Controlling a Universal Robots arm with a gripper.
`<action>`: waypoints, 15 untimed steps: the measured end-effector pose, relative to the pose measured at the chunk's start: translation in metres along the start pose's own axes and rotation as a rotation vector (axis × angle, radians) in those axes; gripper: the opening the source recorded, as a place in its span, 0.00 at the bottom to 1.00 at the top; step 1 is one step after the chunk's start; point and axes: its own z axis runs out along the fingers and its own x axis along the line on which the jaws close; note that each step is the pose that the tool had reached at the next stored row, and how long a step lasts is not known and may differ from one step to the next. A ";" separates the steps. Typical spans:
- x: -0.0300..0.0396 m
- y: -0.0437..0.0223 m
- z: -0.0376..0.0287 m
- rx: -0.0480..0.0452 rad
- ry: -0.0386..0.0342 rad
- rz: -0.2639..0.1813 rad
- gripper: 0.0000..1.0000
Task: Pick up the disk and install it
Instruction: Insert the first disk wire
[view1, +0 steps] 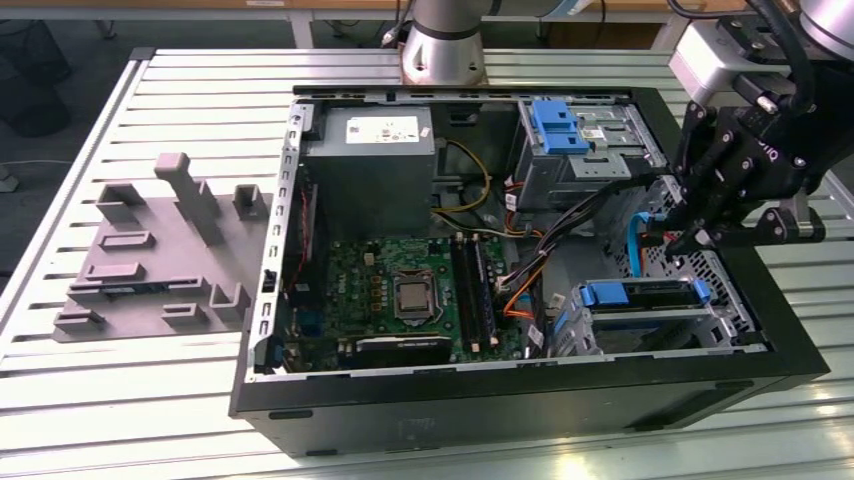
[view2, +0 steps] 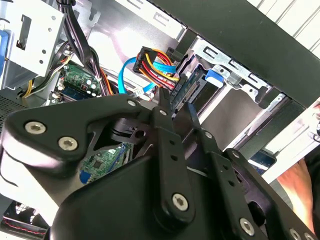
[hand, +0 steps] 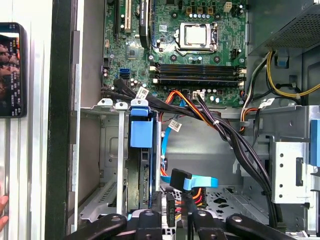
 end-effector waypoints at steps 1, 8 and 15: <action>0.0000 0.0000 0.0000 0.0000 0.0000 0.000 0.28; 0.0000 0.0000 0.0000 0.0000 0.0000 0.000 0.11; 0.0000 0.0000 0.0001 0.0000 0.0000 0.000 0.17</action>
